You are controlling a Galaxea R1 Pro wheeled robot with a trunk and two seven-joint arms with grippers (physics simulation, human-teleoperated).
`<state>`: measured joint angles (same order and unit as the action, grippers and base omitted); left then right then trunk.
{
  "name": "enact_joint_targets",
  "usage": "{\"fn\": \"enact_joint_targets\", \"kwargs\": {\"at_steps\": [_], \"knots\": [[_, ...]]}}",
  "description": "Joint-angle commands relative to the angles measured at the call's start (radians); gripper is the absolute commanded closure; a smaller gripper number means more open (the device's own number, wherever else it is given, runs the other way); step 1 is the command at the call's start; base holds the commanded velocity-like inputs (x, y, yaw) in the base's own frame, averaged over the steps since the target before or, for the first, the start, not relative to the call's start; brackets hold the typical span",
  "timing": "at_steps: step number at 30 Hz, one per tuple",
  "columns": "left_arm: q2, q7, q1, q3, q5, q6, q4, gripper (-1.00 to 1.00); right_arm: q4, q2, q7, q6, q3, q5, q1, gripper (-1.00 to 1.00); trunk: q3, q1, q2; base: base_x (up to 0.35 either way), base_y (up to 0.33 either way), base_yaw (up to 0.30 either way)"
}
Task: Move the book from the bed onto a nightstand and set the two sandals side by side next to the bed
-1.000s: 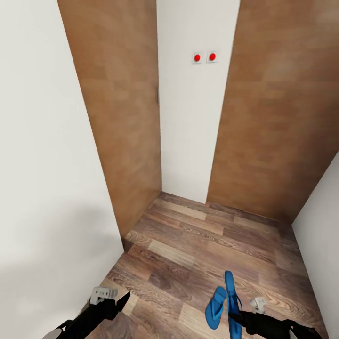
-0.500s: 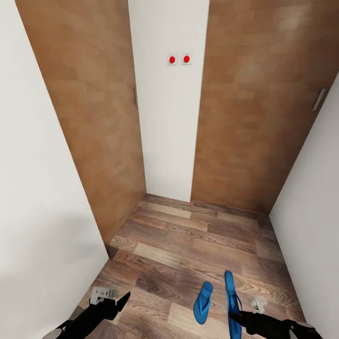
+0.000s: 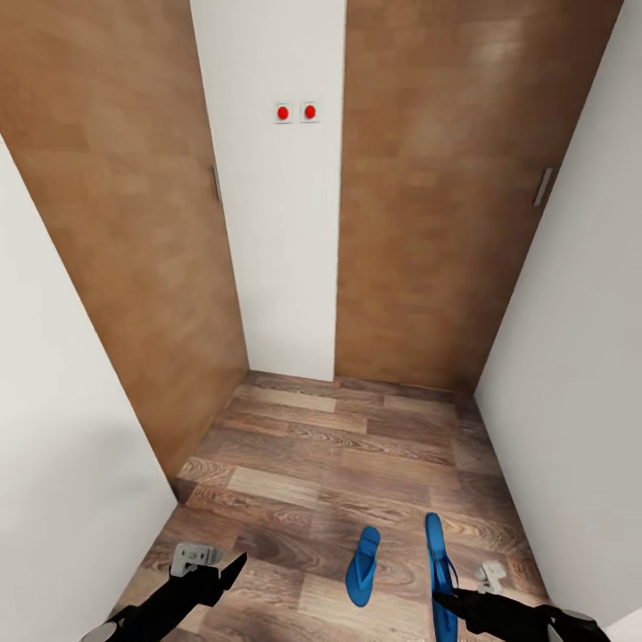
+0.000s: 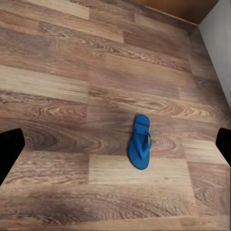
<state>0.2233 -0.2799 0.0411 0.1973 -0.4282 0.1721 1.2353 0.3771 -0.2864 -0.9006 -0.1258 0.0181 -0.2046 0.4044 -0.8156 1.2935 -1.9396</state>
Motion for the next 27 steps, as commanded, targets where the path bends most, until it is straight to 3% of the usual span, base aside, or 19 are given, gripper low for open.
{"fn": "enact_joint_targets", "kwargs": {"at_steps": [1, 27], "knots": [[0.001, -0.001, 0.000, 0.001, -0.011, 0.007, 0.001, -1.00, 0.000, 0.000, -0.003, -0.011, 0.002, -0.010, 0.001, 1.00, -0.001, 0.000, 0.000, 0.000, 0.000, -0.235], [0.001, -0.001, 0.000, 0.001, -0.009, 0.007, 0.001, -1.00, 0.000, 0.000, -0.003, -0.011, 0.002, -0.010, 0.001, 1.00, -0.001, 0.000, 0.000, 0.000, 0.000, -0.233]]}}
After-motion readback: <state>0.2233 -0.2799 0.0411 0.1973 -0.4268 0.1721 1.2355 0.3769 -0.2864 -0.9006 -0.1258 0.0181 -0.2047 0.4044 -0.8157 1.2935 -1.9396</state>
